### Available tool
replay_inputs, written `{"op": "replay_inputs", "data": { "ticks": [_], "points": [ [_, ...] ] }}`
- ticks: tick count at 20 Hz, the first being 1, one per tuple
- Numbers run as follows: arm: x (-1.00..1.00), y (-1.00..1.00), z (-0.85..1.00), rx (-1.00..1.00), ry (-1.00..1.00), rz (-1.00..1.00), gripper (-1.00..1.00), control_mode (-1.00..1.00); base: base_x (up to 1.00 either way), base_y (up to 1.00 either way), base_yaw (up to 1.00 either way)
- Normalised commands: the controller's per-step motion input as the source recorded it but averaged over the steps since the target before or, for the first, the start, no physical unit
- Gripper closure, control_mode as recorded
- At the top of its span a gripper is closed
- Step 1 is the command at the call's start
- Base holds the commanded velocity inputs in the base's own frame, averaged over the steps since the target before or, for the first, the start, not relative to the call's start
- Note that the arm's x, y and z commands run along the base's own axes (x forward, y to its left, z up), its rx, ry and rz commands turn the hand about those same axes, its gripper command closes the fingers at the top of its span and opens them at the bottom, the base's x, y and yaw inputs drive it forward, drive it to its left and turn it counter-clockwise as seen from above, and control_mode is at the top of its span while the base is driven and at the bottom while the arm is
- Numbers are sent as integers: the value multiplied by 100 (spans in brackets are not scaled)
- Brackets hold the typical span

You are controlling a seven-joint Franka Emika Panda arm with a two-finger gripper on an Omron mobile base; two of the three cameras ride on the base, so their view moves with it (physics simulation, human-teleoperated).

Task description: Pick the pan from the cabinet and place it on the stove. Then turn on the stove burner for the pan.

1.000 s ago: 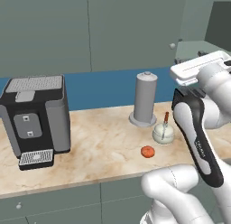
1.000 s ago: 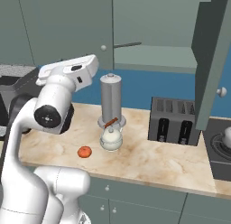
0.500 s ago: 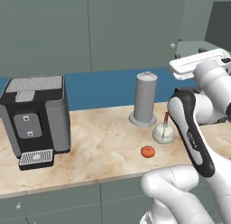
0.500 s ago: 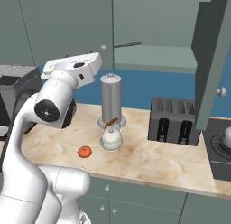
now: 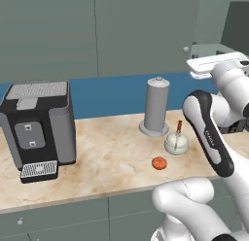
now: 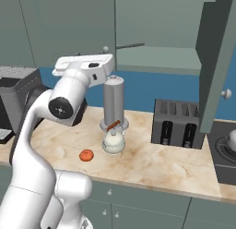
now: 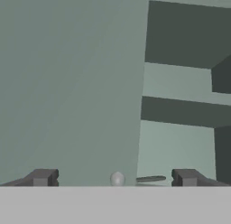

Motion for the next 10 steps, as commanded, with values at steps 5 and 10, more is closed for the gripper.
{"op": "replay_inputs", "data": {
  "ticks": [5, 10],
  "points": [
    [31, 0, -5, 8, 0, 0, -100, -100, 0, 0, 0],
    [28, 0, -13, 7, 0, 0, -100, -100, 0, 0, 0]
  ]
}}
